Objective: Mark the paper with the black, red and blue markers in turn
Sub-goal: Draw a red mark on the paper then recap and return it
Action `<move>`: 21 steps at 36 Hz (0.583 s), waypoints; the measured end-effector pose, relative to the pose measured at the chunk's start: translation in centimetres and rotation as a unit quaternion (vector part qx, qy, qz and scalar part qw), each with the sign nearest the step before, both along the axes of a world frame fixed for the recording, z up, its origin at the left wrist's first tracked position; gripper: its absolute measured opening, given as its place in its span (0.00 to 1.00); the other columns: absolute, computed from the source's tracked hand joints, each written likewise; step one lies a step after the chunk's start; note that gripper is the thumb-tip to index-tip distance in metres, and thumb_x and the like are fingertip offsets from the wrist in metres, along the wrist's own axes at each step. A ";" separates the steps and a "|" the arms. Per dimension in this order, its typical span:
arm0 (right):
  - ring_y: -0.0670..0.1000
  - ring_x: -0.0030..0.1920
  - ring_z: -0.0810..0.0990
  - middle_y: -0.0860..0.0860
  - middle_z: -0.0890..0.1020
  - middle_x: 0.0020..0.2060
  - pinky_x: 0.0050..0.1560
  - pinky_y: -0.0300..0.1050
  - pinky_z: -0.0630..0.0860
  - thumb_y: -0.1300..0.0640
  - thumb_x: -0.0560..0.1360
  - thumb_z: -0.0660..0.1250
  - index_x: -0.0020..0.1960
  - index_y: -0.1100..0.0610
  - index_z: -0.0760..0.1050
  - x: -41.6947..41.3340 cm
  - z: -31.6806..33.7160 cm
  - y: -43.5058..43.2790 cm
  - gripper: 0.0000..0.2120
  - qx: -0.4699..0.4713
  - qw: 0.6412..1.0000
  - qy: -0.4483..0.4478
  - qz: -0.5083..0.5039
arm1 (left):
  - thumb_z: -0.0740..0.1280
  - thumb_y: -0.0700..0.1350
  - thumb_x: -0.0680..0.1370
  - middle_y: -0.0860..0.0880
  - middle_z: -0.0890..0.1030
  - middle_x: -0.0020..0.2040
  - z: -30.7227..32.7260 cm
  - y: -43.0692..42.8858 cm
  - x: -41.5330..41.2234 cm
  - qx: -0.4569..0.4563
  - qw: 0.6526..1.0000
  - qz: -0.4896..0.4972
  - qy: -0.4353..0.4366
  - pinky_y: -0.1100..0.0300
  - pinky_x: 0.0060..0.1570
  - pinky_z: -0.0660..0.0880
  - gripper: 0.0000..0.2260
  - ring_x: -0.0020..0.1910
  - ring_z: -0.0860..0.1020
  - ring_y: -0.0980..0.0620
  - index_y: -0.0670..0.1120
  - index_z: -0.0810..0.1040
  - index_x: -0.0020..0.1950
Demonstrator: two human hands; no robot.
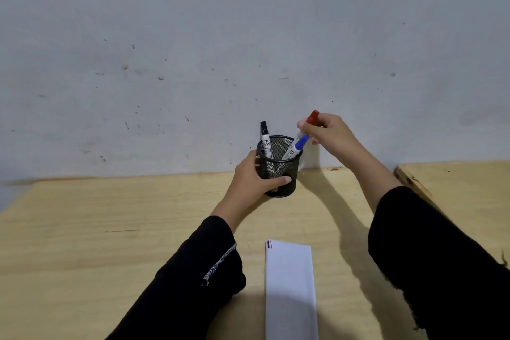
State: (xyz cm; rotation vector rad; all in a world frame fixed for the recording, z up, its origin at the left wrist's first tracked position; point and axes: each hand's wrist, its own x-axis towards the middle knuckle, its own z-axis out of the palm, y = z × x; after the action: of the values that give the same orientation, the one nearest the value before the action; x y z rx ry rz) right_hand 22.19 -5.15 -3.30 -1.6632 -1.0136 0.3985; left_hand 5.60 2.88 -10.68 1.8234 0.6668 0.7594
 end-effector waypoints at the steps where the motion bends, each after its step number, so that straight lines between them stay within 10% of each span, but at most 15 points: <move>1: 0.48 0.37 0.75 0.52 0.77 0.35 0.37 0.38 0.72 0.57 0.73 0.69 0.48 0.60 0.78 0.0 -0.1 0.0 0.07 -0.001 1.000 -0.001 -0.003 | 0.80 0.47 0.63 0.58 0.79 0.52 0.1 0.0 0.0 0.003 1.000 -0.001 0.002 0.59 0.54 0.77 0.28 0.53 0.78 0.58 0.50 0.72 0.59; 11: 0.54 0.40 0.80 0.53 0.81 0.38 0.53 0.55 0.80 0.63 0.67 0.74 0.40 0.52 0.74 -0.6 -0.7 -0.5 0.11 0.002 0.999 0.010 -0.035 | 0.79 0.48 0.64 0.60 0.77 0.52 0.0 -0.2 -0.2 -0.004 1.000 -0.012 -0.004 0.66 0.51 0.74 0.28 0.53 0.76 0.63 0.51 0.72 0.60; 21: 0.48 0.40 0.80 0.50 0.81 0.39 0.44 0.42 0.78 0.54 0.78 0.62 0.41 0.53 0.74 -3.0 -1.9 -3.2 0.07 0.127 0.991 0.030 -0.020 | 0.78 0.46 0.66 0.61 0.76 0.51 0.1 -0.7 -0.4 -0.013 1.000 -0.017 -0.013 0.68 0.48 0.74 0.25 0.51 0.76 0.64 0.52 0.71 0.58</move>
State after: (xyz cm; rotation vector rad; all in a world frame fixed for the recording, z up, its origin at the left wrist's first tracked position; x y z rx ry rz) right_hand 19.21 -8.32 -5.16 -1.4311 -0.9442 0.2783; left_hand 5.21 2.19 -10.63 1.7937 0.6235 0.7477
